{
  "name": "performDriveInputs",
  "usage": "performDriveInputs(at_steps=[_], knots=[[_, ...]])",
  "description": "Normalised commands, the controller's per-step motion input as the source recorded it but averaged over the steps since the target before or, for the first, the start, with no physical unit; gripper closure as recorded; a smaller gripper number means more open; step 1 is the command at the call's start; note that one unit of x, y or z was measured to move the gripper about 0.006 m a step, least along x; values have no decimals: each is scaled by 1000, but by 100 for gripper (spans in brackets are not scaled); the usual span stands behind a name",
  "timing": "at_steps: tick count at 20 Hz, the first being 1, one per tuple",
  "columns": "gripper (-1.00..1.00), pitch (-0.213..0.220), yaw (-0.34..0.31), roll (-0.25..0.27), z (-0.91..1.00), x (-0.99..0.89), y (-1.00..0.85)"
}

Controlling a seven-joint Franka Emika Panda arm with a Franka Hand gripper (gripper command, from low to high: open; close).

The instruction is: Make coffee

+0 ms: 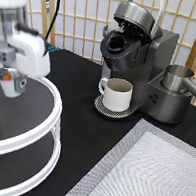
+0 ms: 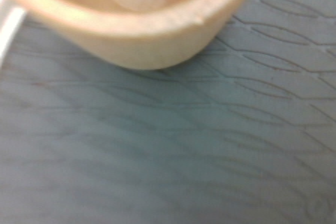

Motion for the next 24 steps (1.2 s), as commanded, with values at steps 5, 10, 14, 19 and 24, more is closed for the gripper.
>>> performDriveInputs(at_steps=[5,10,14,19,24], knots=[[100,147,8,90,956,585,448],[100,144,0,132,770,705,621],[100,138,-2,234,464,666,537],[100,88,-19,300,295,558,426],[100,66,-30,303,341,377,379]])
